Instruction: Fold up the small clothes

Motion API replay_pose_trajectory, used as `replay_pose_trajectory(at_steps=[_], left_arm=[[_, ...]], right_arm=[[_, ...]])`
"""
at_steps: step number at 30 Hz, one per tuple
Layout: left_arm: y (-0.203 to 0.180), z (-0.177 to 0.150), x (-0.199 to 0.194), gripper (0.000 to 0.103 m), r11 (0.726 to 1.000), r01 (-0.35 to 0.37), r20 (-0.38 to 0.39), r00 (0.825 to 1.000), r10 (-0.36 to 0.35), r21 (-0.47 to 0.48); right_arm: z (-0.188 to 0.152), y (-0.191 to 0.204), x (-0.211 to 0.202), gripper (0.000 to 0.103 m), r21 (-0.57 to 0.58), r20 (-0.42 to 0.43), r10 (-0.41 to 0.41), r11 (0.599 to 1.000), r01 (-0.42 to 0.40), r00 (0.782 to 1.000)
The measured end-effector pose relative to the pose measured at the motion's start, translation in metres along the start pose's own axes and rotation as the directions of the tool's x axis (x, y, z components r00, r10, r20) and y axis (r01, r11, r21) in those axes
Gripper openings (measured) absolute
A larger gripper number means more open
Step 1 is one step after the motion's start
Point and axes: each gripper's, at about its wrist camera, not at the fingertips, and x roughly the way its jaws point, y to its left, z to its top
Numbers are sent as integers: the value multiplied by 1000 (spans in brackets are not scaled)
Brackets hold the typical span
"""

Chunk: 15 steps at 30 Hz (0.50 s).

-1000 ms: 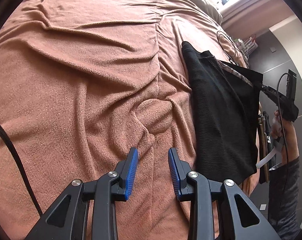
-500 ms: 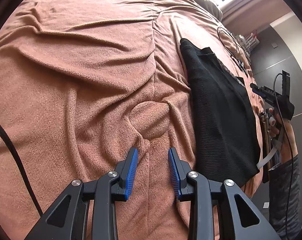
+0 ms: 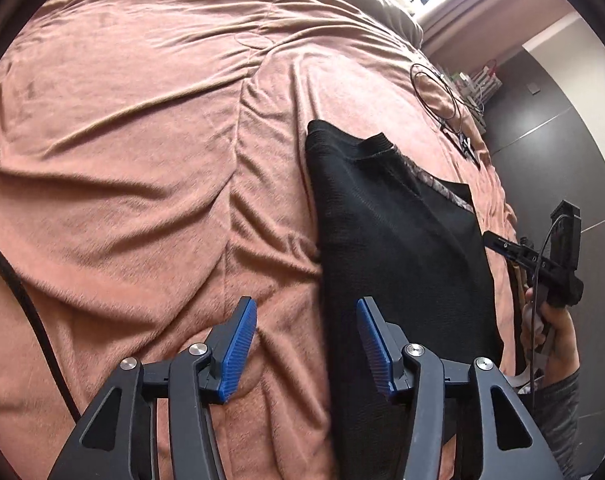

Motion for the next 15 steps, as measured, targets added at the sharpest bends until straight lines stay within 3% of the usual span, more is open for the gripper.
replay_pose_trajectory(at_steps=[6, 10, 13, 15], left_arm=[[-18, 28, 27, 55, 999, 11, -10, 1000, -11, 32], [-21, 41, 47, 55, 1000, 11, -26, 1000, -10, 29], [-23, 47, 60, 55, 999, 26, -32, 999, -25, 25], [-24, 51, 67, 55, 999, 25, -35, 999, -24, 25]], right_arm=[[0, -23, 7, 42, 46, -9, 85, 995, -84, 996], [-3, -37, 9, 42, 114, -7, 218, 970, -216, 976], [-2, -47, 13, 53, 128, -13, 254, 960, -251, 967], [-1, -53, 19, 54, 139, -22, 278, 952, -272, 960]])
